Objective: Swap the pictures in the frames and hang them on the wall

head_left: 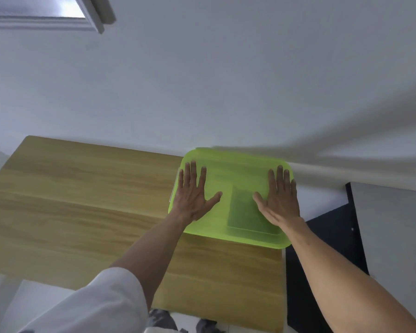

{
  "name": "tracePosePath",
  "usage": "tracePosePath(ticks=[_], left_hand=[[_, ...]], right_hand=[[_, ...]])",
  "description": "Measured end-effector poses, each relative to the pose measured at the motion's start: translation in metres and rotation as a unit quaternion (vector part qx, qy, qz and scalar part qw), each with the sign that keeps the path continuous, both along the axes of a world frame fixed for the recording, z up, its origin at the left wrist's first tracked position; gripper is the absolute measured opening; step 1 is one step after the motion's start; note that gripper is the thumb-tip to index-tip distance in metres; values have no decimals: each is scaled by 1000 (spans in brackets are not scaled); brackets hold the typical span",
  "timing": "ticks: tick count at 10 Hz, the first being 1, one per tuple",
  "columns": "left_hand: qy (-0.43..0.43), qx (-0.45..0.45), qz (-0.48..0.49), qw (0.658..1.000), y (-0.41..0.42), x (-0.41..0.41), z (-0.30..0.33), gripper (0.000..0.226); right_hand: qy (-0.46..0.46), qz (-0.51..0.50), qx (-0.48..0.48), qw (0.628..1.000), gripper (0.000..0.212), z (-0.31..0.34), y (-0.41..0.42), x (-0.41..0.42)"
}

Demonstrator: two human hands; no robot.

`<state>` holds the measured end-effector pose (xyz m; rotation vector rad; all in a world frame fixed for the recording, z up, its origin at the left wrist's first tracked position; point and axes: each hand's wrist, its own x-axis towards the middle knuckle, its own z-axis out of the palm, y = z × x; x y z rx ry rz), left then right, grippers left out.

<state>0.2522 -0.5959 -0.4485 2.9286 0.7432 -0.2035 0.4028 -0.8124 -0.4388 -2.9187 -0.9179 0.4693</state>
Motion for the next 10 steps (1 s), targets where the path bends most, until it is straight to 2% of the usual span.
tracePosePath(ticks=[1, 4, 6, 8, 9, 10], left_hand=[[-2, -1, 3, 1000, 2, 1, -2, 96], [7, -7, 5, 1000, 1, 0, -3, 93], [38, -28, 3, 999, 2, 4, 3, 95], [105, -85, 5, 991, 8, 9, 21, 97], [96, -118, 13, 988, 10, 12, 37, 96], [-44, -136, 26, 989, 14, -1, 43, 90]], right_hand=[[-55, 2, 2, 998, 90, -9, 0, -4], [-56, -8, 8, 998, 87, -11, 2, -4], [-23, -10, 0, 1000, 85, -3, 4, -3], [53, -14, -62, 997, 87, 13, 6, 4], [15, -33, -44, 998, 83, 32, 14, -8], [-76, -42, 102, 991, 71, 26, 6, -42]])
